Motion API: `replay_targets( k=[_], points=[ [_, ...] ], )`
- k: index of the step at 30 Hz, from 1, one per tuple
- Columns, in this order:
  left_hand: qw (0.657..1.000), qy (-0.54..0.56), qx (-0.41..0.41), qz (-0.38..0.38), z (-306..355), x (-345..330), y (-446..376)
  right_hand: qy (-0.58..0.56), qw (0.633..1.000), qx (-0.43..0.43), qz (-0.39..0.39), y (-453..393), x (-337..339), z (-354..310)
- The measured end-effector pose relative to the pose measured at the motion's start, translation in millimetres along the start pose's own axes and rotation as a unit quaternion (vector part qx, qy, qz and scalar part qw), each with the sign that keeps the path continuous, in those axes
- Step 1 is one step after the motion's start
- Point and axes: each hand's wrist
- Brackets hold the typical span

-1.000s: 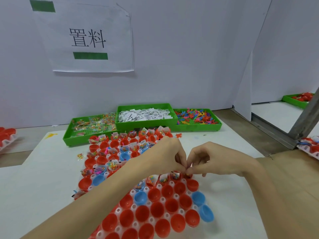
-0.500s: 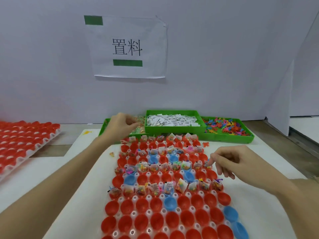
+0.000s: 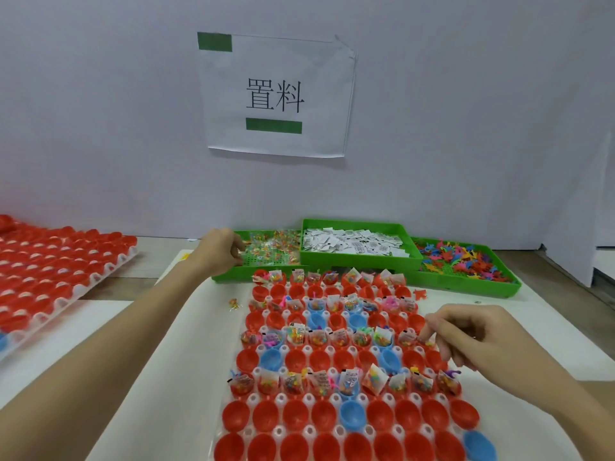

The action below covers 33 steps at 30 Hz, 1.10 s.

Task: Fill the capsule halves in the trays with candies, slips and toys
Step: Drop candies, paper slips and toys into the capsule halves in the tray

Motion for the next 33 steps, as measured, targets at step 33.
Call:
replay_targets(
  k=[33],
  points=[
    [0.814,0.575,-0.038,0.072,70,25,199,0.161,0.973,-0.105,0.131,-209,-81,-37]
  ],
)
Point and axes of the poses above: each hand's wrist, its own y-axis away from the middle knuckle, its own x-axis out of the back of the hand, z = x × y, and after that the axes turned 1 degree about y, right-handed
